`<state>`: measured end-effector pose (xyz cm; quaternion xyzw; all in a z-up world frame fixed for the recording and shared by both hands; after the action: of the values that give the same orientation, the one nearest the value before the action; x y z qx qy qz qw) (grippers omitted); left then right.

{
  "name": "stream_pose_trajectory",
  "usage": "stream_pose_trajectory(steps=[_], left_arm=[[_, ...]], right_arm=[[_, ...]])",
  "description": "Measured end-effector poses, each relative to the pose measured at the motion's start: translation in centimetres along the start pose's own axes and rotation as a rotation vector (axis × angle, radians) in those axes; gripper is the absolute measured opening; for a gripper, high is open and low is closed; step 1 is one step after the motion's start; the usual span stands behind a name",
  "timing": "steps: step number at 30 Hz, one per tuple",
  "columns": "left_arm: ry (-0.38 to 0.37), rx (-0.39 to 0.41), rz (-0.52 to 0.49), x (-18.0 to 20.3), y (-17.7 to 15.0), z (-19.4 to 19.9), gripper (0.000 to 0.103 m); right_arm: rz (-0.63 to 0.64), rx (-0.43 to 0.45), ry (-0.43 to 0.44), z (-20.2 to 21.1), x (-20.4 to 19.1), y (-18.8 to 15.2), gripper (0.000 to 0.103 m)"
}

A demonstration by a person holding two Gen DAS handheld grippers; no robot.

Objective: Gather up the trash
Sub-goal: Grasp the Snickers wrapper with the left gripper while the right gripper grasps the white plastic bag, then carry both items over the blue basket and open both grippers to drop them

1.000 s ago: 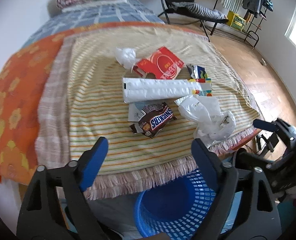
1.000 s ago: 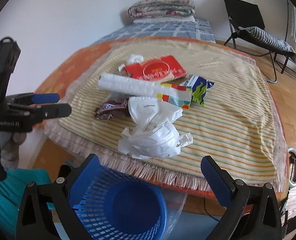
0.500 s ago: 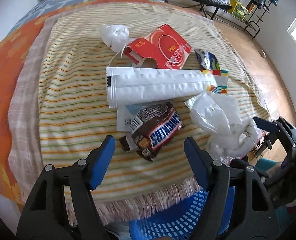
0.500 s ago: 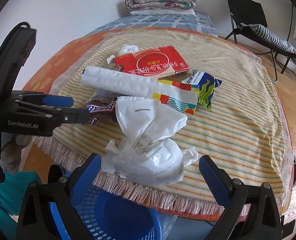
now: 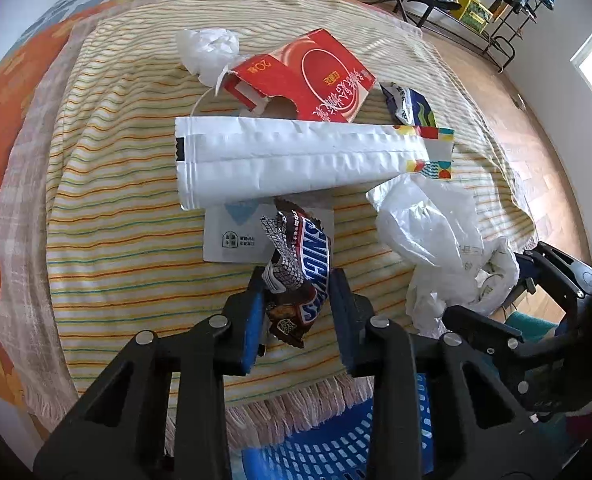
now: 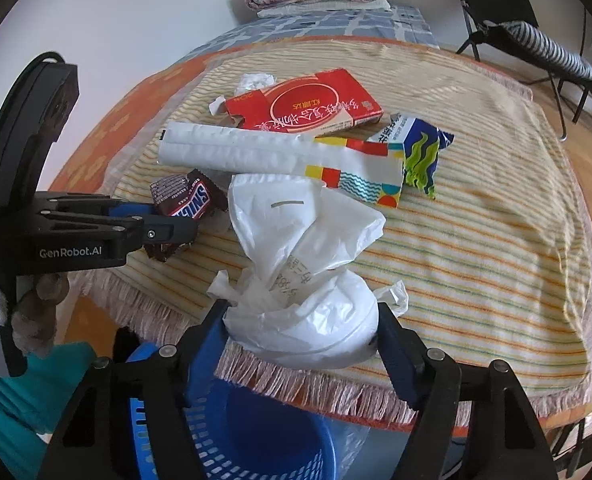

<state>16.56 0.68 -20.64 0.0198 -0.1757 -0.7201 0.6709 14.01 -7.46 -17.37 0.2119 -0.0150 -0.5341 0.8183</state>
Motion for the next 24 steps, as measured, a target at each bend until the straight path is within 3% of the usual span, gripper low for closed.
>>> stream_pose_trajectory(steps=[7,24], left_arm=[[0.005,0.022,-0.003,0.0,-0.3,0.9,0.02],[-0.015,0.123,-0.006,0.8,-1.2,5.7,0.016]], right_arm=[[-0.035,0.008,0.048,0.6,0.4,-0.4,0.069],[-0.005,0.114,0.093,6.6,-1.0,-1.3,0.068]])
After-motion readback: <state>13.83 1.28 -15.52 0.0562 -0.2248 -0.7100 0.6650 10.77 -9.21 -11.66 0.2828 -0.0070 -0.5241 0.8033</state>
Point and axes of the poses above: each gripper's, at about its wrist camera, not at the fingertips, and z roughly against the way its jaws point, x to its right, y to its top, the point moved 9 cm from there along -z, roughly the way its jaws point, and after that the axes turned 5 degrees about -x, right-handed, at the moved point
